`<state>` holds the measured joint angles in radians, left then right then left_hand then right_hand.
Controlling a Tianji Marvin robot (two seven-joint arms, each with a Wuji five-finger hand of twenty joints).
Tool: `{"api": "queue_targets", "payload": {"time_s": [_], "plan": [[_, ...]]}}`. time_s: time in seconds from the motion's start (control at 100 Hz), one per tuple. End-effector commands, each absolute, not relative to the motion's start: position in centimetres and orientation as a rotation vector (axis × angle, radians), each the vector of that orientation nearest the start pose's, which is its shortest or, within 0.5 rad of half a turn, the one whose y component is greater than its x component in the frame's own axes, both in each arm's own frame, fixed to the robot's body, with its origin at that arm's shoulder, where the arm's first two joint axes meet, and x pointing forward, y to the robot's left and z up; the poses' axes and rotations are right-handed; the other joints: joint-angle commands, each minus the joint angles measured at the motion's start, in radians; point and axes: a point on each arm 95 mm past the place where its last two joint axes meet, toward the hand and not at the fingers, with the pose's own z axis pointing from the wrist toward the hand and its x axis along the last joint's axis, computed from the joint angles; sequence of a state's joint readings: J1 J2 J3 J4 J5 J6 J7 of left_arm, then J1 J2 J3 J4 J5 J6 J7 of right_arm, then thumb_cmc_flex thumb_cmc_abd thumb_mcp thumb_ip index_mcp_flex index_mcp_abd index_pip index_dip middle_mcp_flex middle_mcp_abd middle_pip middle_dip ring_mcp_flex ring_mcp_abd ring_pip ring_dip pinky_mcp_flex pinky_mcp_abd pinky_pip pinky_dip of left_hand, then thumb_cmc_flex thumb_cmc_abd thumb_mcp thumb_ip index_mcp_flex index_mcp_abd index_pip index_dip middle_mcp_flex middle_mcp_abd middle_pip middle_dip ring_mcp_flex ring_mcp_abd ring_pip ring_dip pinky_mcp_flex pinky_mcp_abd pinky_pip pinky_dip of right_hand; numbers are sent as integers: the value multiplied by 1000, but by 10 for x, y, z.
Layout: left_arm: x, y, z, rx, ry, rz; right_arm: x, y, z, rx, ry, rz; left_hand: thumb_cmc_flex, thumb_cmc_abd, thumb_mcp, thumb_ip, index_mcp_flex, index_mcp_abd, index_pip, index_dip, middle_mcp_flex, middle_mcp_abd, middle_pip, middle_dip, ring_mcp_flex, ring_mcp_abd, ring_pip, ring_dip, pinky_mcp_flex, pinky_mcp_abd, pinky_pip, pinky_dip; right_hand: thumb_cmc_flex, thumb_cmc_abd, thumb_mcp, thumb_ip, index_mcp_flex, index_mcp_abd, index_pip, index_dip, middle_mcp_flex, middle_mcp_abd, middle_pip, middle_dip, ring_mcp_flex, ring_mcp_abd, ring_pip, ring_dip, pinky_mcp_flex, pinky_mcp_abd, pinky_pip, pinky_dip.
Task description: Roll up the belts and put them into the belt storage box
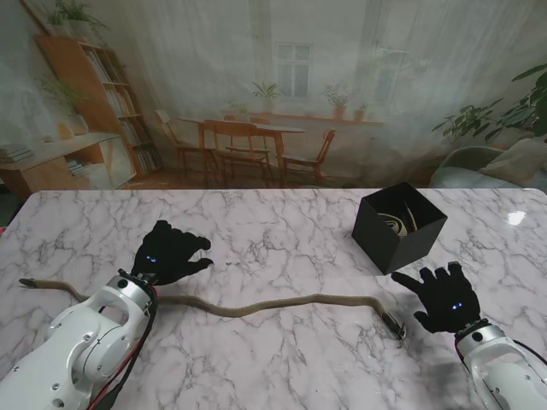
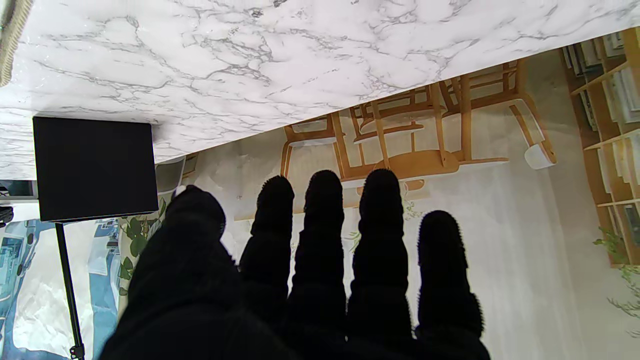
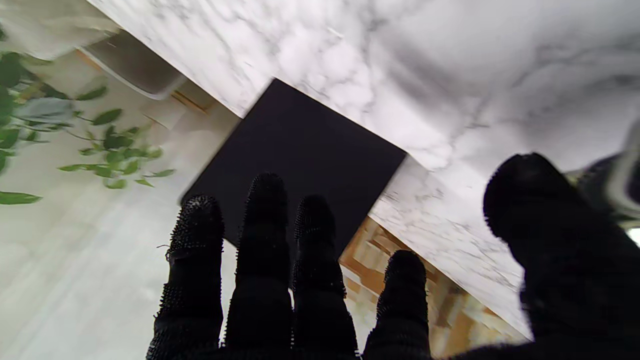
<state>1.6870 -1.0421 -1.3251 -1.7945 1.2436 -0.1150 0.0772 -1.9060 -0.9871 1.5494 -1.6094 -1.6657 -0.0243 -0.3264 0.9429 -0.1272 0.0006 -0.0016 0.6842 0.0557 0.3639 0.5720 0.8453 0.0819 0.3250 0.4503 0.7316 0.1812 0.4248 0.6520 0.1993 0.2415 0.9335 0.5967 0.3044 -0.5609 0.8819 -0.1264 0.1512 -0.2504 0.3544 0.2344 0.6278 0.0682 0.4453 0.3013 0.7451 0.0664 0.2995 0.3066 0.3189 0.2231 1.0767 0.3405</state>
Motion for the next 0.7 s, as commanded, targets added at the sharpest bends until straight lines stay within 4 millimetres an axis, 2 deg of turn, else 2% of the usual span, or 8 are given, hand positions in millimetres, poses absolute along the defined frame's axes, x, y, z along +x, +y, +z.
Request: {"api": "queue_targets", "payload": {"time_s": [0.0,0.17,0.28,0.37,0.53,0.61,0.69], "plan": [[373,9,-279,-838,1554,-1442,325,-131,-354,573,1653,911,49,21,-3,-16,19,-11,-9,12,-17,17,-23,-9,-20,20,-23,-8,-15,43,-23,-7,41,-51,75,1,-43,-53,-29,-39,-58,13,15,-21,-25,-2,-25,-23,4,21,-8,-20],[372,10,-278,-835,1555,-1431,328,-126,-360,576,1701,999,97,17,-2,-20,15,-16,-2,17,-16,14,-22,-9,-18,20,-24,-9,-14,44,-25,-5,84,-81,178,-6,-30,-117,-19,-48,-147,36,6,-30,-36,-13,-21,-33,10,12,-7,-27],[372,10,-277,-834,1564,-1425,329,-124,-362,604,1734,1048,103,18,-5,-21,16,-18,0,16,-16,15,-23,-10,-19,20,-26,-10,-15,46,-27,-6,113,-114,229,-15,-21,-159,36,-55,-165,35,-8,-41,-39,-17,-22,-39,11,7,-14,-33],[372,10,-278,-833,1569,-1423,329,-123,-365,619,1746,1099,107,17,-7,-21,16,-23,3,16,-15,15,-24,-11,-19,21,-27,-11,-15,46,-28,-5,142,-108,276,-13,-11,-188,82,-71,-175,29,-11,-43,-37,-22,-22,-42,13,3,-14,-34],[371,11,-277,-829,1569,-1416,329,-122,-367,649,1752,1188,113,18,-9,-22,15,-25,6,15,-15,15,-25,-11,-20,21,-28,-11,-16,46,-29,-4,205,-91,311,-6,111,-198,133,-69,-173,21,-14,-45,-35,-25,-23,-44,10,4,-18,-37],[371,11,-277,-828,1567,-1414,330,-121,-368,658,1754,1213,110,19,-11,-22,16,-22,6,14,-15,17,-25,-11,-20,22,-27,-11,-16,46,-29,-4,212,-90,315,-6,208,-211,176,-56,-178,24,-22,-48,-38,-23,-27,-47,6,5,-23,-39],[371,11,-277,-829,1568,-1412,331,-121,-370,661,1763,1195,106,20,-13,-22,15,-20,6,13,-16,16,-25,-11,-21,22,-28,-11,-17,47,-30,-3,205,-90,311,-8,227,-215,183,-54,-188,35,-36,-55,-46,-18,-32,-49,-6,12,-34,-44]]}}
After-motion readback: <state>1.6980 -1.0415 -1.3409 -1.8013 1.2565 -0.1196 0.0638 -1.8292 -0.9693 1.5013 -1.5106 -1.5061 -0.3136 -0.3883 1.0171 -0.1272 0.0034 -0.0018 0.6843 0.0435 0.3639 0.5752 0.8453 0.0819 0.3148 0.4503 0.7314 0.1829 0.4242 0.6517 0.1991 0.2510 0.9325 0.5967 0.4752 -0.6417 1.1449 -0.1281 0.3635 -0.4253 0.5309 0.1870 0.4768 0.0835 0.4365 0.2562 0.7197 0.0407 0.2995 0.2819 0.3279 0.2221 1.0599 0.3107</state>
